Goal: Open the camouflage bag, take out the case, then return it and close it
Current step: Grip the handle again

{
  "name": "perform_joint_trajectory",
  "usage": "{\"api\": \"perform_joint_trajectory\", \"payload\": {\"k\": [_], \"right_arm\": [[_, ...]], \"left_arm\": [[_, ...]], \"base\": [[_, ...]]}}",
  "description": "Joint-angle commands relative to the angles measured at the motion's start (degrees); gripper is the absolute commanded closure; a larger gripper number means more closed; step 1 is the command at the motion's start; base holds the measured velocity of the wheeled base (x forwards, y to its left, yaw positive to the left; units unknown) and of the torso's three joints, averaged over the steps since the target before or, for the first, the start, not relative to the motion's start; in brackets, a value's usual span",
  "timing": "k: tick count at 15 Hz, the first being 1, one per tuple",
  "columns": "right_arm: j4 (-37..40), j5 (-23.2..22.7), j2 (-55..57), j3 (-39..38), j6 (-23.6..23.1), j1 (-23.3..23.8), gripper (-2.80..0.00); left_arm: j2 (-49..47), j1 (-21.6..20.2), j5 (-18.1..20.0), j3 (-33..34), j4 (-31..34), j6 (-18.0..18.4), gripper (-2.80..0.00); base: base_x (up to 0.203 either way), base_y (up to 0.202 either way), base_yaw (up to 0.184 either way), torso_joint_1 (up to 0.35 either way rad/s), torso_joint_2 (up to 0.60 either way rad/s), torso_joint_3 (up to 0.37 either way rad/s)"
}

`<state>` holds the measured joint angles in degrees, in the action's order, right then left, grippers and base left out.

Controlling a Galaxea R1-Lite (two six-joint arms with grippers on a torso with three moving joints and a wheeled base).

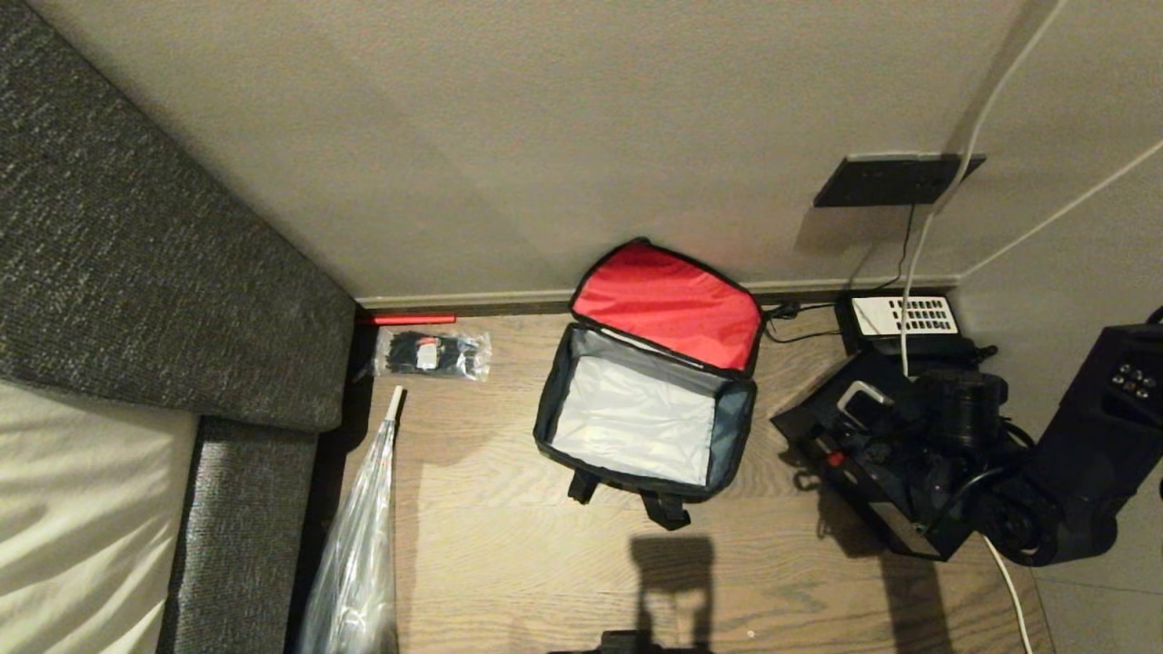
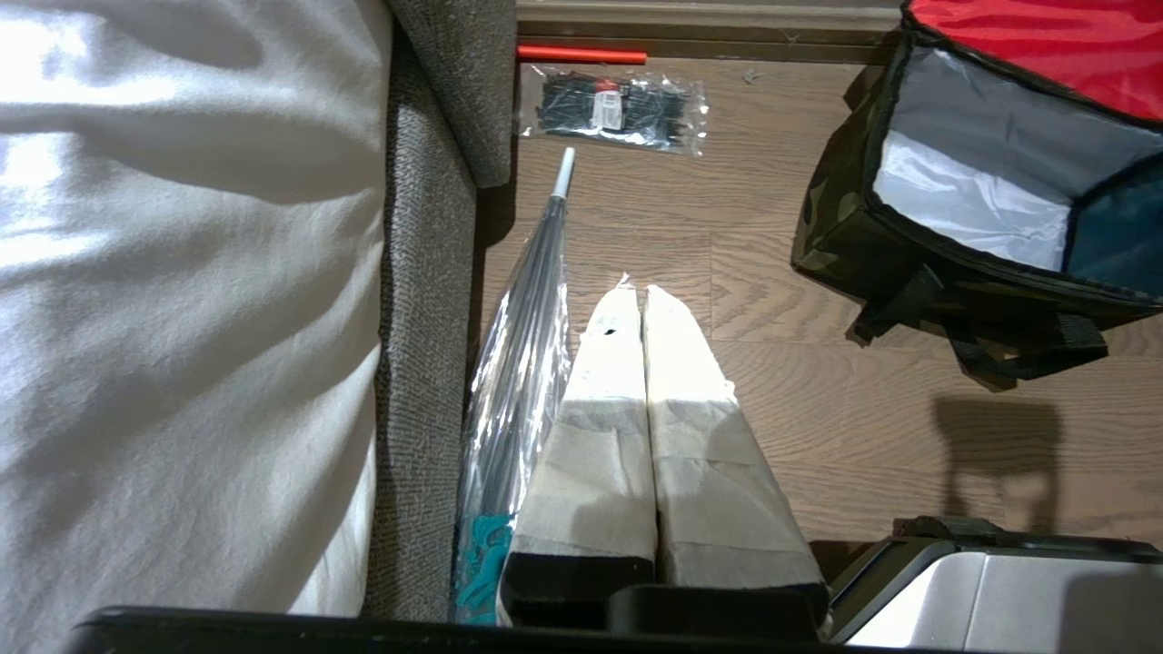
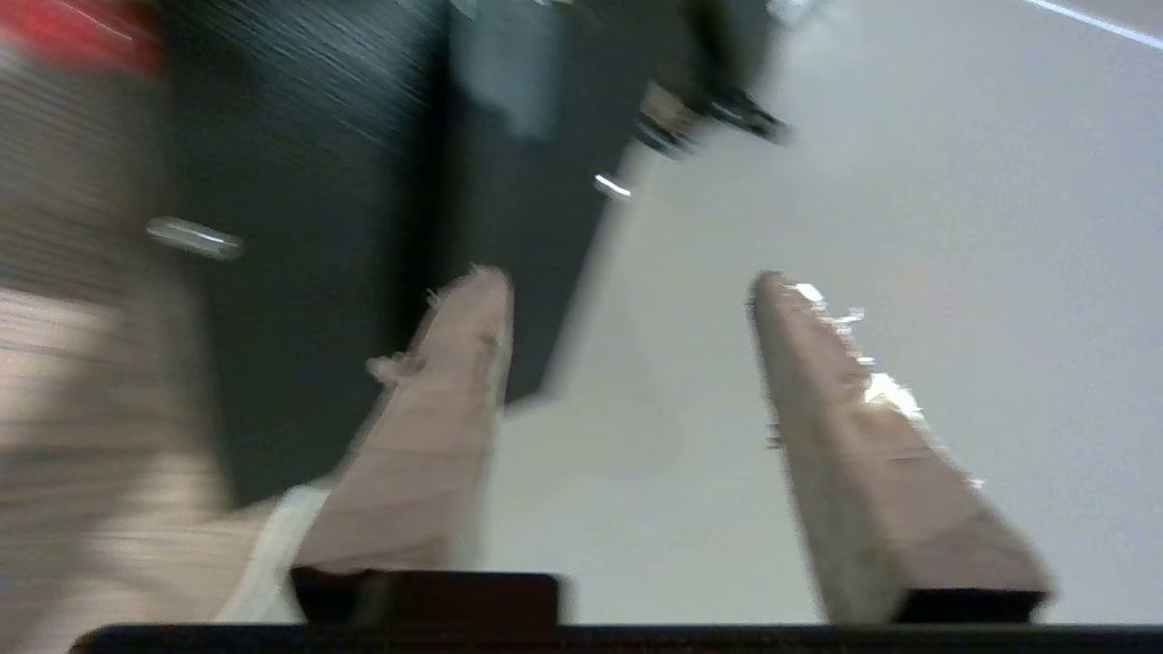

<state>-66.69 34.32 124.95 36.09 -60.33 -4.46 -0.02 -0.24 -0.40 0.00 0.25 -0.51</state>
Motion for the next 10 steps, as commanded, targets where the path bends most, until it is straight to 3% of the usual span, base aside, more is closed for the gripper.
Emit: {"api": "perform_joint_trajectory", "payload": {"k": [1, 4, 10], "right_arm": [[-5.9, 1.8, 3.5, -0.7, -4.3, 0.4, -2.80], [-10.3, 3.2, 6.9, -0.6, -6.2, 2.2, -2.80], [-12.3, 16.8, 11.2, 3.4, -4.2, 2.2, -2.80]], "left_arm": [[0.1, 0.0, 0.0, 0.2, 0.0, 0.0, 0.00], [0.1, 0.0, 0.0, 0.2, 0.0, 0.0, 0.00], [0.1, 0.0, 0.0, 0.2, 0.0, 0.0, 0.00]], "base": [[0.000, 0.000, 0.000, 0.000, 0.00, 0.000], [0.000, 0.000, 0.000, 0.000, 0.00, 0.000], [0.000, 0.000, 0.000, 0.000, 0.00, 0.000]]}}
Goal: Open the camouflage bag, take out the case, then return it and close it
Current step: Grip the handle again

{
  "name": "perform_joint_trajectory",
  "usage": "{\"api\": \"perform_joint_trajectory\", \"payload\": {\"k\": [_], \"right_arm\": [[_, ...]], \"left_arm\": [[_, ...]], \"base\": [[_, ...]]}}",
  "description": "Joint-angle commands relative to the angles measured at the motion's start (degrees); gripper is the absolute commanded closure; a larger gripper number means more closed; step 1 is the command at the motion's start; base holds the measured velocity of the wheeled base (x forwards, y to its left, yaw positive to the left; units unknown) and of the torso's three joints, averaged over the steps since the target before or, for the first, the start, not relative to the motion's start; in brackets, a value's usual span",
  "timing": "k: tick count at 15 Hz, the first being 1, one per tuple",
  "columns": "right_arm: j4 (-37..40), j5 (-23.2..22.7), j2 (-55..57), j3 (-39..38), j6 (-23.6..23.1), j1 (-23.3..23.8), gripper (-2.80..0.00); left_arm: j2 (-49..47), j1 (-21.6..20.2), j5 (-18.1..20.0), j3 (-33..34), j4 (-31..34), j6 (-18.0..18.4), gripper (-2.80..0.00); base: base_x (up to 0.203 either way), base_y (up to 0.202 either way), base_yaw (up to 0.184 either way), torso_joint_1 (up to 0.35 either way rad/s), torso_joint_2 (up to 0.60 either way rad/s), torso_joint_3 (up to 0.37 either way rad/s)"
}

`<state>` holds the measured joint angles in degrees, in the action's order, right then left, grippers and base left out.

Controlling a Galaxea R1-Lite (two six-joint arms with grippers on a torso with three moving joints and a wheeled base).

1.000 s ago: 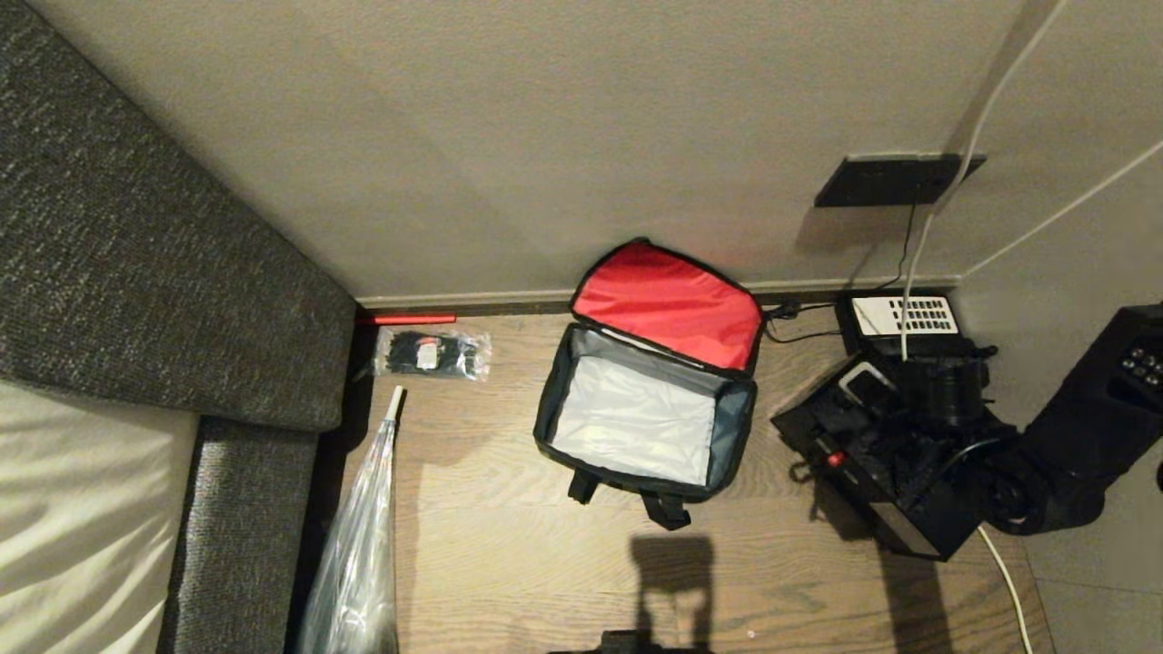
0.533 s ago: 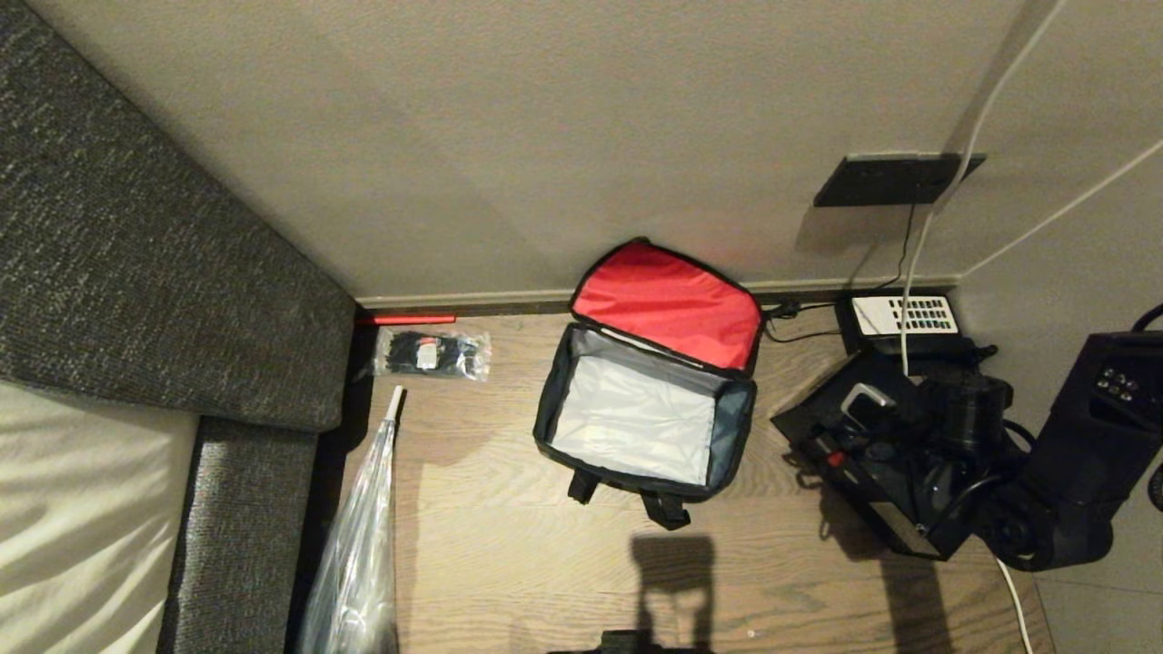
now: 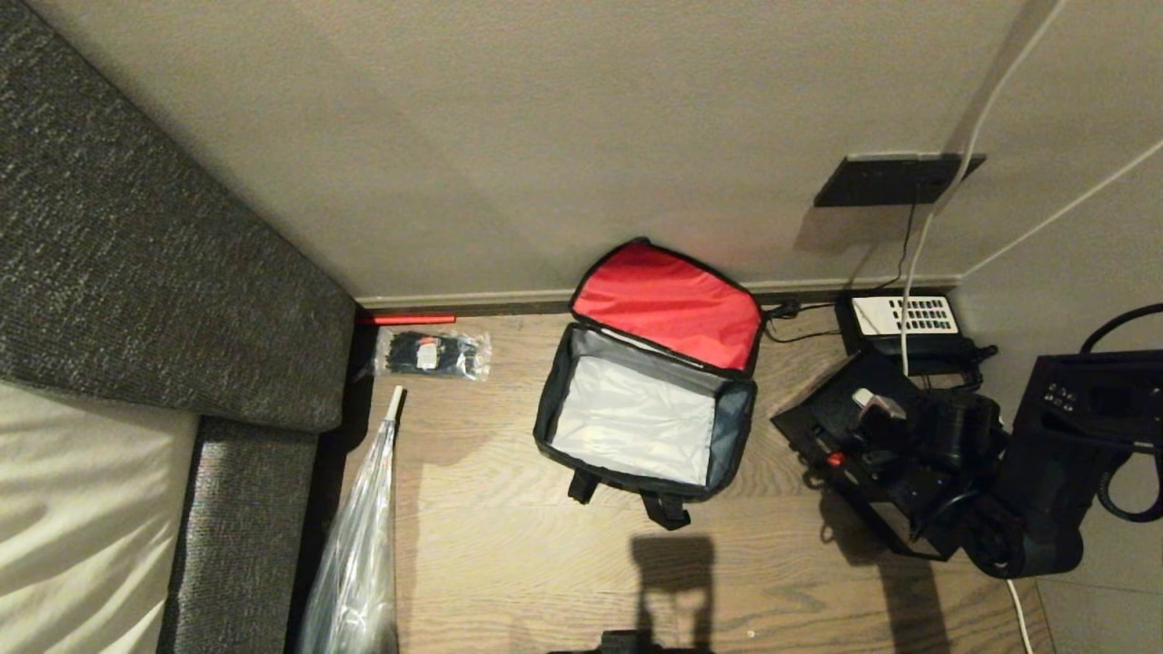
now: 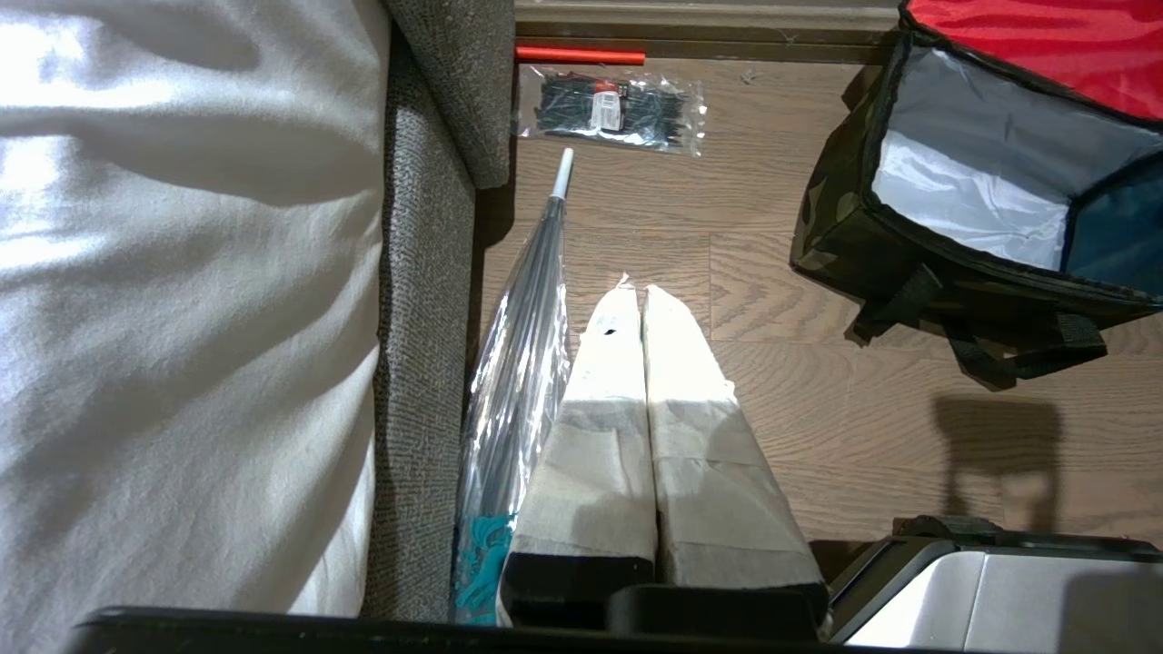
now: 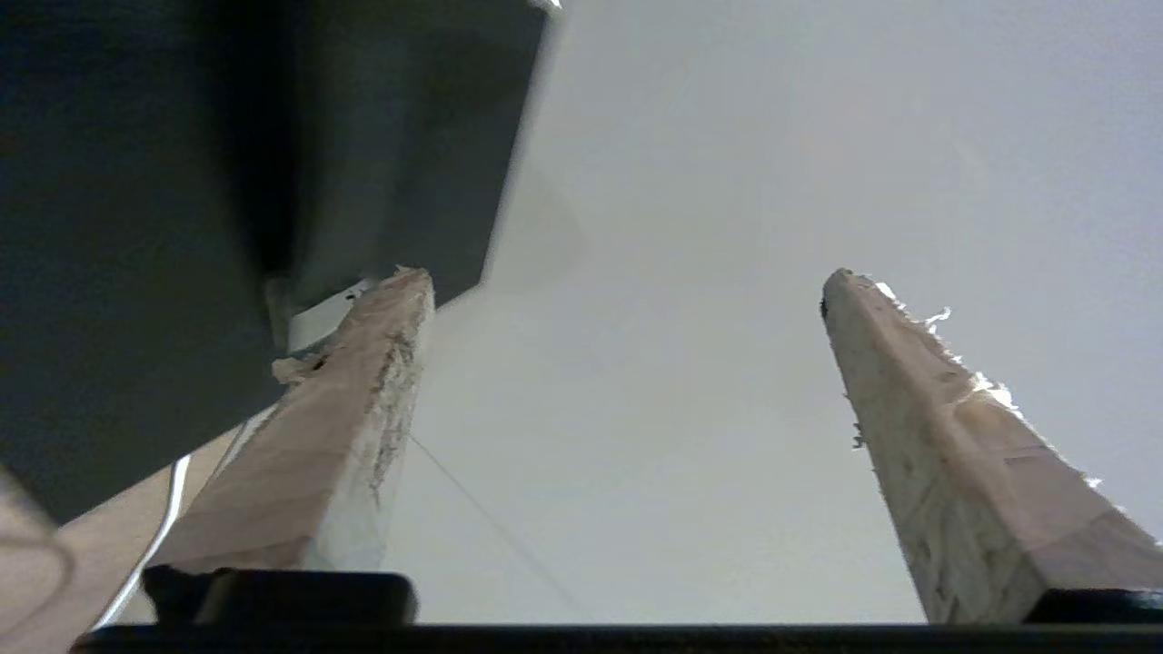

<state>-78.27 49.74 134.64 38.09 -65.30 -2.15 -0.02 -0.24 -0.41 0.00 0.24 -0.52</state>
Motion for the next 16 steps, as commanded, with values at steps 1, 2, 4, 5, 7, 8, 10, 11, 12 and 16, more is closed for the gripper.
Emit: {"api": "perform_joint_trajectory", "payload": {"k": [1, 2, 4, 5, 7, 8, 10, 11, 12, 16], "right_arm": [[-1.2, 2.0, 3.0, 2.5, 3.2, -0.2, -2.80], [-1.6, 4.2, 3.8, 2.7, 4.8, -0.5, -2.80], [-1.0, 5.7, 3.7, 3.1, 6.7, -1.2, -2.80], [-0.9, 5.7, 3.6, 3.4, 8.0, -1.7, -2.80], [-0.7, 5.8, 4.0, 4.3, 11.1, -2.8, -2.80], [-0.8, 5.7, 4.1, 4.2, 11.2, -2.8, -2.80], [-0.3, 5.5, 4.3, 4.2, 13.1, -3.7, -2.80], [0.0, 5.5, 4.4, 4.6, 14.1, -4.3, -2.80], [0.1, 5.5, 4.9, 4.8, 14.1, -4.4, -2.80], [-0.3, 5.6, 8.2, 7.3, 14.3, -4.4, -2.80]], "left_arm": [[0.1, 0.0, 0.0, 0.2, 0.0, 0.0, 0.00], [0.1, 0.0, 0.0, 0.2, 0.0, 0.0, 0.00], [0.1, 0.0, 0.0, 0.2, 0.0, -0.1, 0.00], [0.1, 0.0, 0.0, 0.2, 0.0, 0.0, 0.00], [0.1, 0.0, 0.0, 0.2, 0.0, 0.0, 0.00], [0.1, 0.0, 0.0, 0.2, 0.0, 0.0, 0.00], [0.1, 0.0, 0.0, 0.2, 0.0, 0.0, 0.00], [0.1, 0.0, 0.0, 0.2, 0.0, 0.0, 0.00], [0.1, 0.0, 0.0, 0.2, 0.0, 0.0, 0.00], [0.1, 0.0, 0.0, 0.2, 0.0, 0.0, 0.00]], "base": [[0.000, 0.000, 0.000, 0.000, 0.00, 0.000], [0.000, 0.000, 0.000, 0.000, 0.00, 0.000], [0.000, 0.000, 0.000, 0.000, 0.00, 0.000], [0.000, 0.000, 0.000, 0.000, 0.00, 0.000], [0.000, 0.000, 0.000, 0.000, 0.00, 0.000], [0.000, 0.000, 0.000, 0.000, 0.00, 0.000], [0.000, 0.000, 0.000, 0.000, 0.00, 0.000], [0.000, 0.000, 0.000, 0.000, 0.00, 0.000], [0.000, 0.000, 0.000, 0.000, 0.00, 0.000], [0.000, 0.000, 0.000, 0.000, 0.00, 0.000]]}}
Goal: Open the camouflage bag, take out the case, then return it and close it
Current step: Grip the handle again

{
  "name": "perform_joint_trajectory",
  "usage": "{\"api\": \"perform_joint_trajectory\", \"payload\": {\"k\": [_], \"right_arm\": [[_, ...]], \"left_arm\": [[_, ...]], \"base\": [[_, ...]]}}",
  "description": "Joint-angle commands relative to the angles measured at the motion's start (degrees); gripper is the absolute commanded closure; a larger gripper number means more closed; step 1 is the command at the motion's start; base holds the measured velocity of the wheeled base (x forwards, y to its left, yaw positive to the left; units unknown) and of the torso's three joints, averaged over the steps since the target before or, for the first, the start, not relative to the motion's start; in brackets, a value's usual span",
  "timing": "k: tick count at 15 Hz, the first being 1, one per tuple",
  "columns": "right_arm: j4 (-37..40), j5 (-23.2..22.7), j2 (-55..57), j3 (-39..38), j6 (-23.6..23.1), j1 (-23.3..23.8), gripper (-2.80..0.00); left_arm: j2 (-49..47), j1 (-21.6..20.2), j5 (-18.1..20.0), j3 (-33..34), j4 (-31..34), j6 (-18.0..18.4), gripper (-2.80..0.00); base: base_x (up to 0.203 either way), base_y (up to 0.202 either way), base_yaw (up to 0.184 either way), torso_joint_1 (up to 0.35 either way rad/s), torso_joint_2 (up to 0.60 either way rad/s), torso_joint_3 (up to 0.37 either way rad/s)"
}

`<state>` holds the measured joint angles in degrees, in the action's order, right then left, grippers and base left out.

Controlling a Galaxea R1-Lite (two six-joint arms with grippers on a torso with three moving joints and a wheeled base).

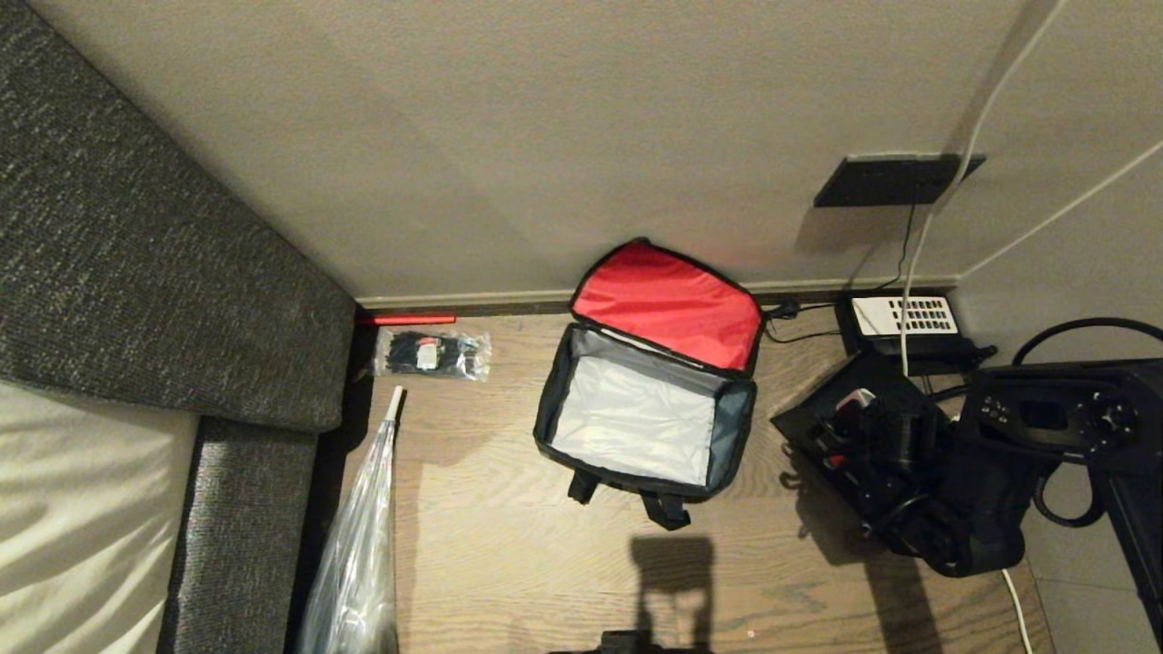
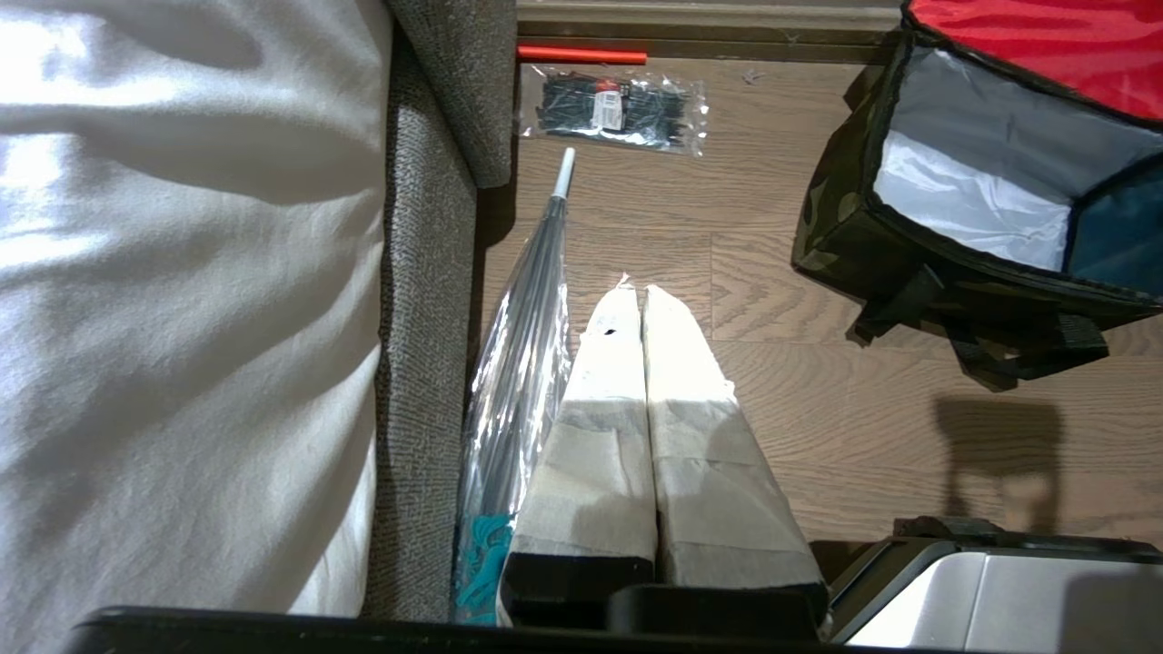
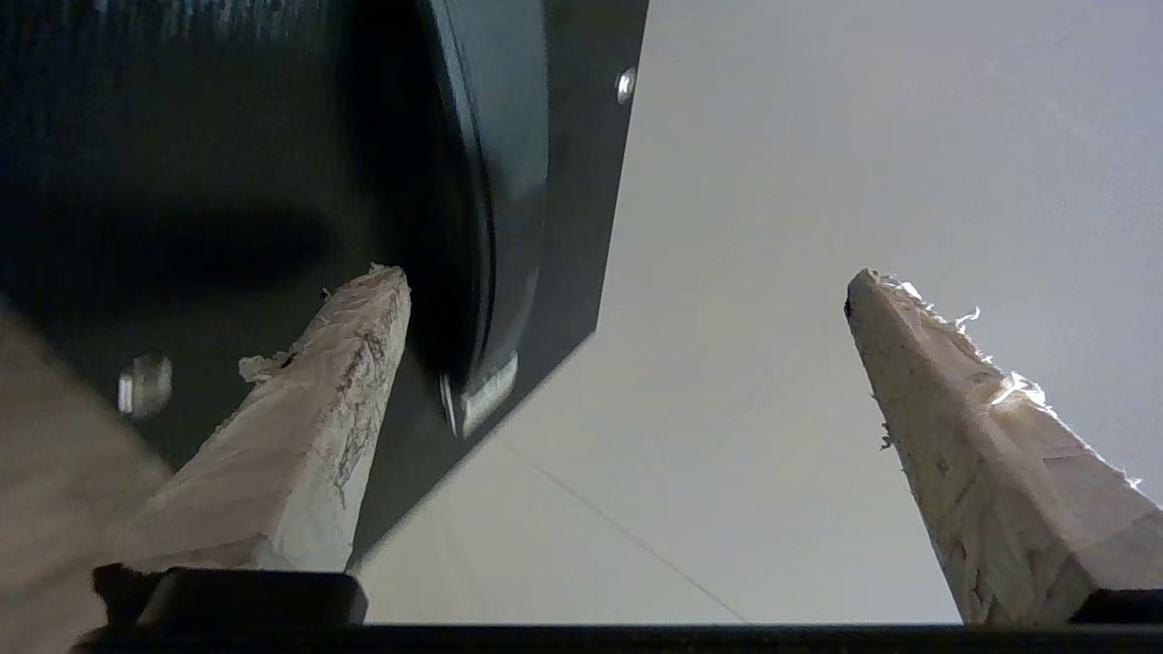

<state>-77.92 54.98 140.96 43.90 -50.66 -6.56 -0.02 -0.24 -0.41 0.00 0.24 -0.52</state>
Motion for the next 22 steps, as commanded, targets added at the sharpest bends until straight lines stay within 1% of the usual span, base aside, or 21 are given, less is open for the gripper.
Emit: {"api": "perform_joint_trajectory", "payload": {"k": [1, 7, 11, 14, 21, 22], "right_arm": [[-1.1, 0.5, 2.9, 2.0, -0.4, 0.1, -2.80], [-4.1, 0.6, 4.3, 6.8, -3.4, 2.0, -2.80], [-5.9, 0.5, 3.5, 10.1, -7.9, 4.4, -2.80], [-5.8, 0.5, 3.9, 12.8, -8.4, 5.2, -2.80], [-6.0, 0.4, 4.4, 12.4, -9.5, 5.6, -2.80], [-6.1, -0.5, 4.2, 12.5, -9.4, 5.6, -2.80]], "left_arm": [[0.1, 0.0, 0.0, 0.2, 0.0, 0.0, 0.00], [0.1, 0.0, 0.0, 0.2, 0.0, 0.0, 0.00], [0.1, 0.0, 0.0, 0.2, 0.0, 0.0, 0.00], [0.1, 0.0, 0.0, 0.2, 0.0, 0.0, 0.00], [0.1, 0.0, 0.0, 0.2, 0.0, 0.0, 0.00], [0.1, 0.0, 0.0, 0.2, 0.0, 0.0, 0.00]], "base": [[0.000, 0.000, 0.000, 0.000, 0.00, 0.000], [0.000, 0.000, 0.000, 0.000, 0.00, 0.000], [0.000, 0.000, 0.000, 0.000, 0.00, 0.000], [0.000, 0.000, 0.000, 0.000, 0.00, 0.000], [0.000, 0.000, 0.000, 0.000, 0.00, 0.000], [0.000, 0.000, 0.000, 0.000, 0.00, 0.000]]}}
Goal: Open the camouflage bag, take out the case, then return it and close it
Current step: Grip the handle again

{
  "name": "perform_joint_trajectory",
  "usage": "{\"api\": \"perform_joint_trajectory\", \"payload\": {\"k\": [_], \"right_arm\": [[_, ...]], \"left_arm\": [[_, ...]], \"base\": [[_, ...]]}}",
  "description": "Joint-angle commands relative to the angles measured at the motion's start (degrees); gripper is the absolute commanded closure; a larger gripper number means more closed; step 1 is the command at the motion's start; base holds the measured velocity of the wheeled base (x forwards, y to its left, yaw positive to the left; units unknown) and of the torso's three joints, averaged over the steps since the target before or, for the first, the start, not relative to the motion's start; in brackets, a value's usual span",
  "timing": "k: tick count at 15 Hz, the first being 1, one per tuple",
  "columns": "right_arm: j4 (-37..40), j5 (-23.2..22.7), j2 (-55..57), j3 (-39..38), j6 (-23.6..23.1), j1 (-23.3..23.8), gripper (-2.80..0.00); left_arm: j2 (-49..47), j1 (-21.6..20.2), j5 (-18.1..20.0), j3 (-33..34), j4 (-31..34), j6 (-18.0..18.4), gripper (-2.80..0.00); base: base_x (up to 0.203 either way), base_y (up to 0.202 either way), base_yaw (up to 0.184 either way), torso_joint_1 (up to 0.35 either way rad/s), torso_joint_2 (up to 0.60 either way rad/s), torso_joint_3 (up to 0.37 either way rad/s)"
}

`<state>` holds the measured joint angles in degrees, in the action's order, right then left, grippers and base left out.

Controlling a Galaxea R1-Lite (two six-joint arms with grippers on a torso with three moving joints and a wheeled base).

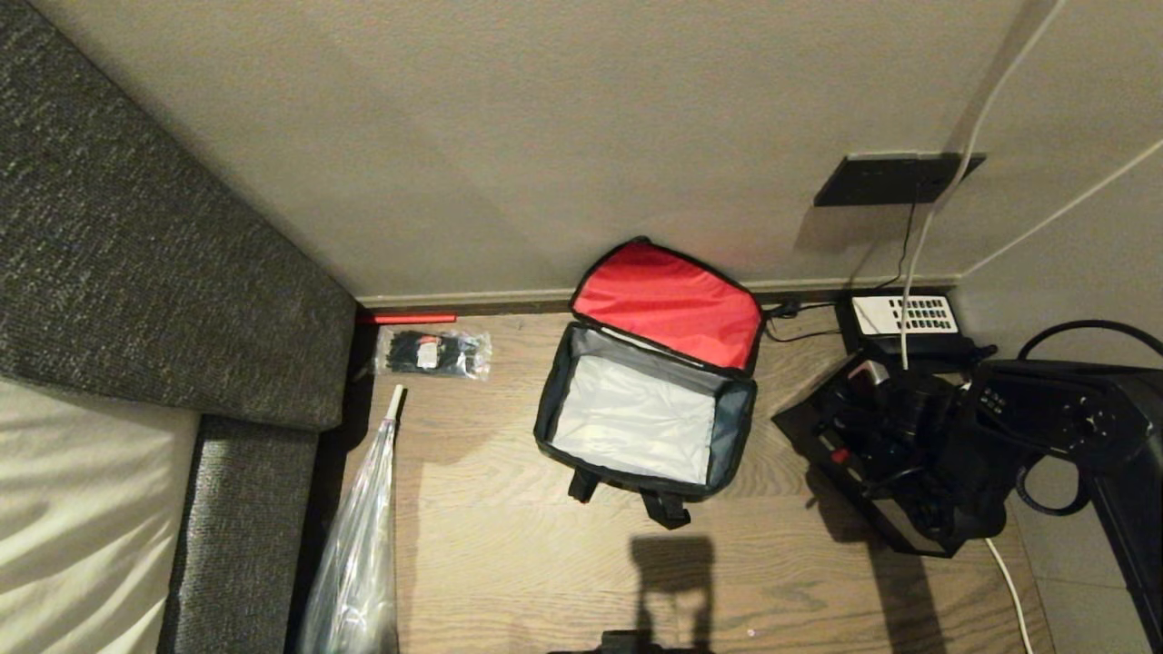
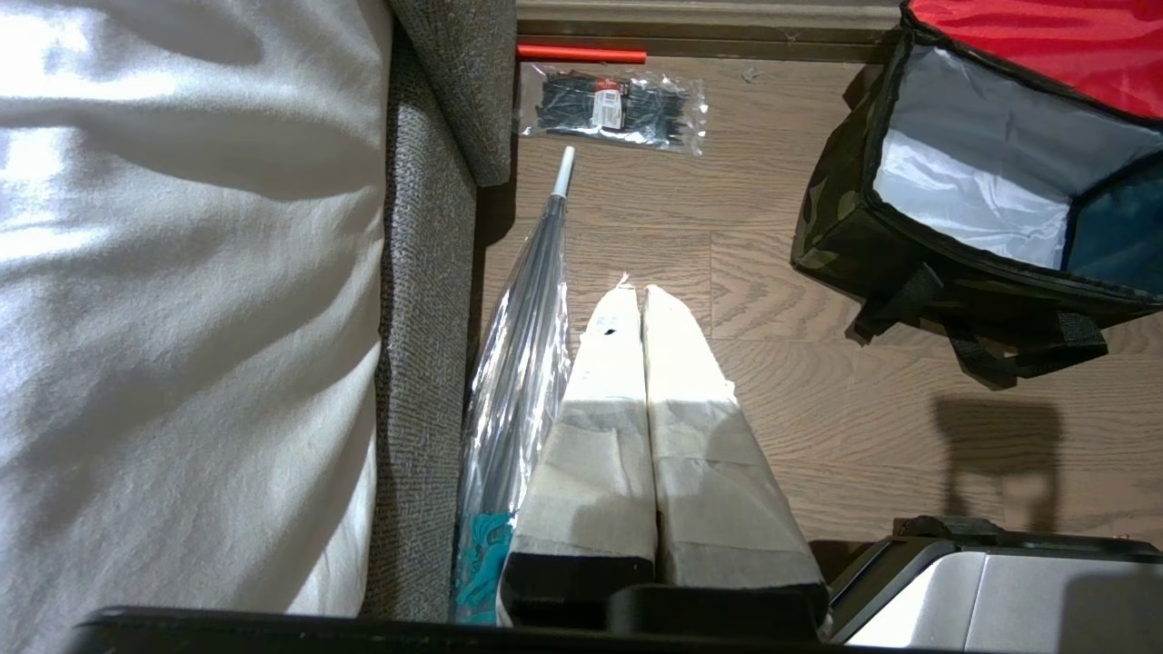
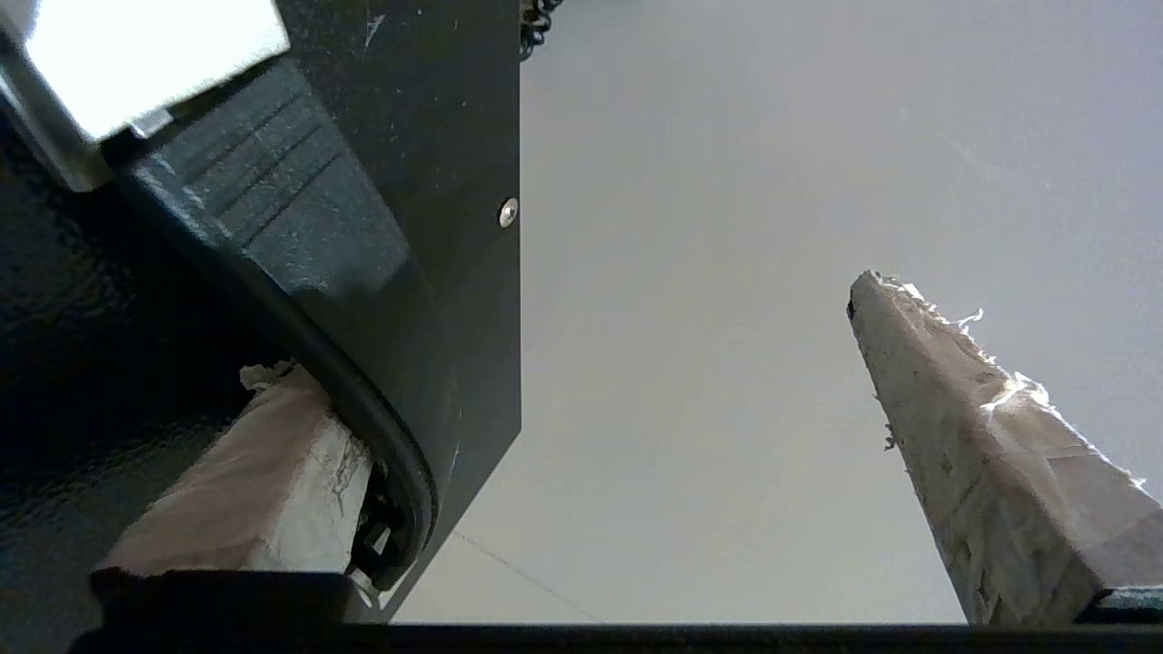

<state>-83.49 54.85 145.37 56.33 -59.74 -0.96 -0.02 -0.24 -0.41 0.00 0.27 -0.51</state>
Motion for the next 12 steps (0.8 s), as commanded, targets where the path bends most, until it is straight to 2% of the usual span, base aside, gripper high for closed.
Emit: {"api": "perform_joint_trajectory", "payload": {"k": [1, 3, 4, 8, 12], "right_arm": [[-0.5, -3.2, -0.3, -0.6, -0.4, 0.2, -2.80], [-1.3, -11.5, -0.6, -4.1, -1.5, 1.2, -2.80], [-3.2, -13.5, -0.5, -4.7, -2.4, 1.7, -2.80], [-3.5, -17.4, -0.4, -5.4, -3.5, 2.3, -2.80], [-3.8, -16.4, 0.5, -5.3, -3.8, 2.5, -2.80]], "left_arm": [[0.1, 0.0, 0.0, 0.2, 0.0, 0.0, 0.00], [0.1, 0.0, 0.0, 0.2, 0.0, 0.0, 0.00], [0.1, 0.0, 0.0, 0.2, 0.0, 0.0, 0.00], [0.1, 0.0, 0.0, 0.2, 0.0, 0.0, 0.00], [0.1, 0.0, 0.0, 0.2, 0.0, -0.1, 0.00]], "base": [[0.000, 0.000, 0.000, 0.000, 0.00, 0.000], [0.000, 0.000, 0.000, 0.000, 0.00, 0.000], [0.000, 0.000, 0.000, 0.000, 0.00, 0.000], [0.000, 0.000, 0.000, 0.000, 0.00, 0.000], [0.000, 0.000, 0.000, 0.000, 0.00, 0.000]]}}
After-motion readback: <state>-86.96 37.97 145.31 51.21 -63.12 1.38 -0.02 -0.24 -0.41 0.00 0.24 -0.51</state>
